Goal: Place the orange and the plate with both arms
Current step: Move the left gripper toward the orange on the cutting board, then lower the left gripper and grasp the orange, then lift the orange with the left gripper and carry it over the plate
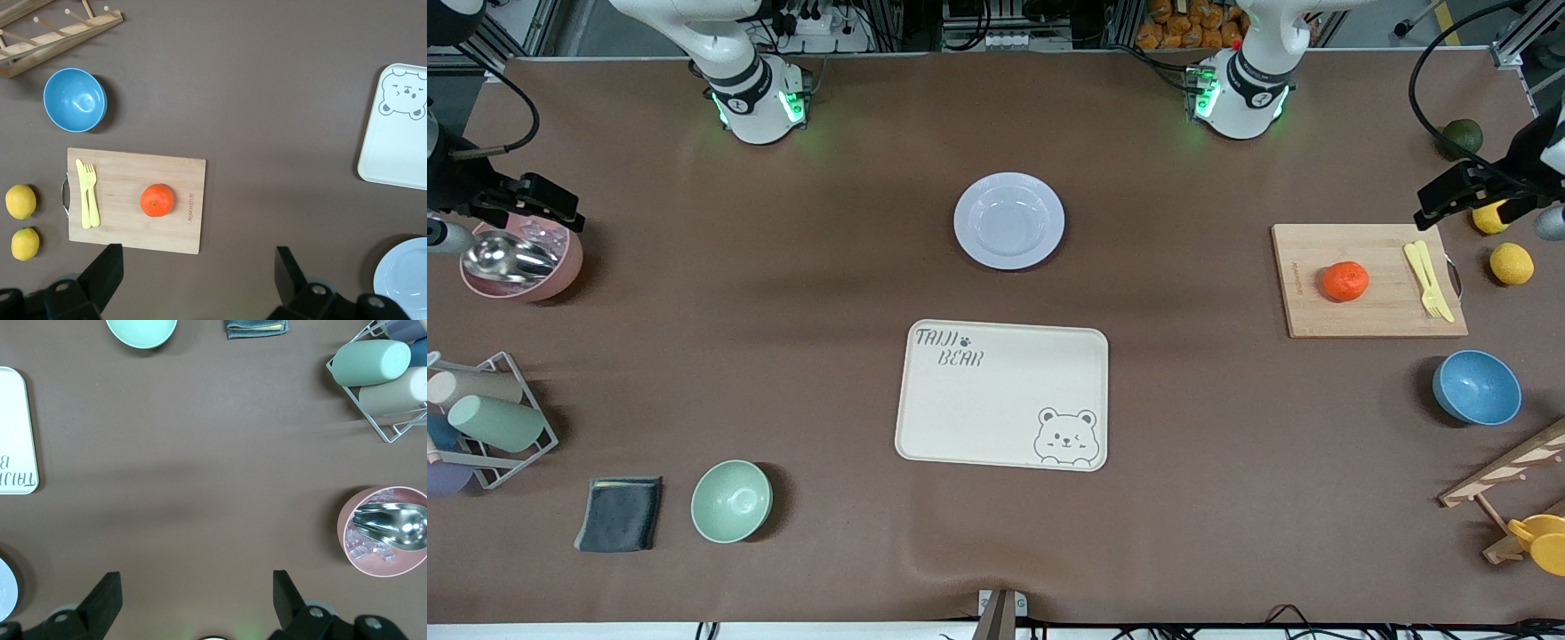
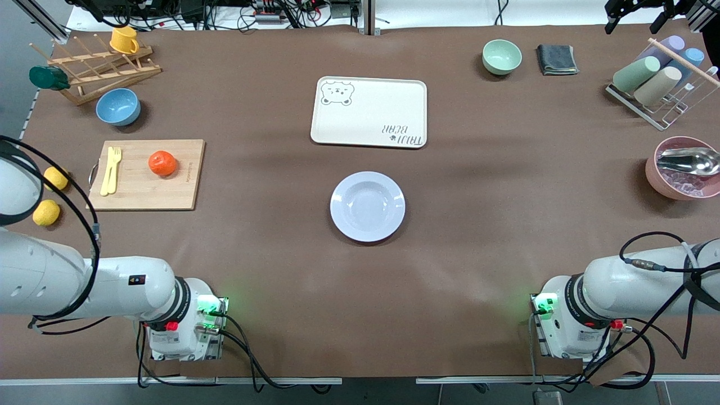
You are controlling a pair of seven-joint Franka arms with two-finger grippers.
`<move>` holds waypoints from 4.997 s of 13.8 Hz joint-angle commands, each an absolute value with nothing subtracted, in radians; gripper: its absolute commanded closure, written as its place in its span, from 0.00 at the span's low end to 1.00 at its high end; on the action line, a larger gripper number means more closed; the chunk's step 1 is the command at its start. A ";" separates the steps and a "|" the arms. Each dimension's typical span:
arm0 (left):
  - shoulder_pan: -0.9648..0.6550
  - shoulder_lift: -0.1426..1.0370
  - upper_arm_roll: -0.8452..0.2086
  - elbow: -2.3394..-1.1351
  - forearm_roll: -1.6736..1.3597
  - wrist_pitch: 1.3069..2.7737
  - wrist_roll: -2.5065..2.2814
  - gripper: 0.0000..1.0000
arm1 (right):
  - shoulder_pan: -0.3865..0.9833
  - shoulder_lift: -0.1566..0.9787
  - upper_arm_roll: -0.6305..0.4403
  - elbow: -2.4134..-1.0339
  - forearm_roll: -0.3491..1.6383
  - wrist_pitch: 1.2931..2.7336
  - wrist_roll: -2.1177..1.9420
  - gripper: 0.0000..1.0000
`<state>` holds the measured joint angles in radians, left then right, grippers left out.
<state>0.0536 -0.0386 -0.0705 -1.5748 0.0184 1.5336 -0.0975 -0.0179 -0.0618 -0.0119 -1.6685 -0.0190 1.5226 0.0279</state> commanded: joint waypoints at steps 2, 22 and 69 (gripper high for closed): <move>0.041 -0.038 -0.074 -1.559 0.015 1.519 -0.087 0.00 | -0.018 -0.060 -0.015 -1.664 -0.011 1.519 0.035 0.00; 0.322 0.075 -0.078 -2.396 0.117 2.292 -0.058 0.00 | -0.018 -0.054 -0.015 -1.681 -0.011 1.520 0.035 0.00; 0.177 0.300 -0.626 -1.876 -0.092 1.865 -0.805 1.00 | -0.008 0.078 -0.012 -1.683 0.152 1.574 0.034 0.00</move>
<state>0.2407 0.2449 -0.6180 -1.9224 -0.0313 1.8852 -0.7115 -0.0169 0.0411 -0.0127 -1.6947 0.1202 1.5482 0.0278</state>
